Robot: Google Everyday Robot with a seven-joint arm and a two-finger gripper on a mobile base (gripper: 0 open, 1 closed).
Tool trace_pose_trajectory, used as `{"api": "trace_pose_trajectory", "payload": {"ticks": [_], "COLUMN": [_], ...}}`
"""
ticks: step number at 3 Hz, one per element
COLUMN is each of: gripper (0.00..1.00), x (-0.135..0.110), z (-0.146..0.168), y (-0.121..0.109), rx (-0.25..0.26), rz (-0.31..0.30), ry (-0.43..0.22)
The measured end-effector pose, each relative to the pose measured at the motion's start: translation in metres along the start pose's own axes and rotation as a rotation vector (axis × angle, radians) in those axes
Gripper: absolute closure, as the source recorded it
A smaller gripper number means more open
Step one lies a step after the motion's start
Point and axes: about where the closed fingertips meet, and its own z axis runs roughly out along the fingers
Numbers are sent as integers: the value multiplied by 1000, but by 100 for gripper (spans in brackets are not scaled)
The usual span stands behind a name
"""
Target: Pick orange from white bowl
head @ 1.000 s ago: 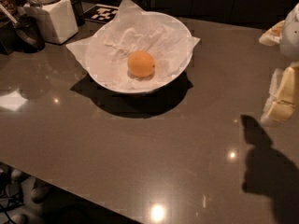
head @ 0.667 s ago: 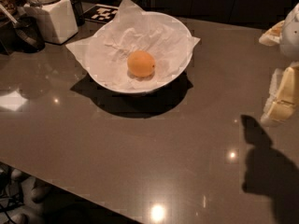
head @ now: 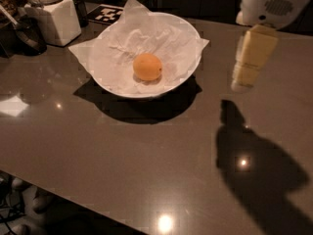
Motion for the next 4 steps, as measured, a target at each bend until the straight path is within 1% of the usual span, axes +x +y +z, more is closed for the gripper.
{"api": "trace_pose_trajectory", "payload": {"ticks": [2,3,4], "gripper": [0,0,0], "x": [-21,-48,-91], "z": [-2,-8,-11], "y": [-12,-19,-33], "rx": [55,49,40], "rz": [-13,-2,-27], "ry": [-59,-86,-107]}}
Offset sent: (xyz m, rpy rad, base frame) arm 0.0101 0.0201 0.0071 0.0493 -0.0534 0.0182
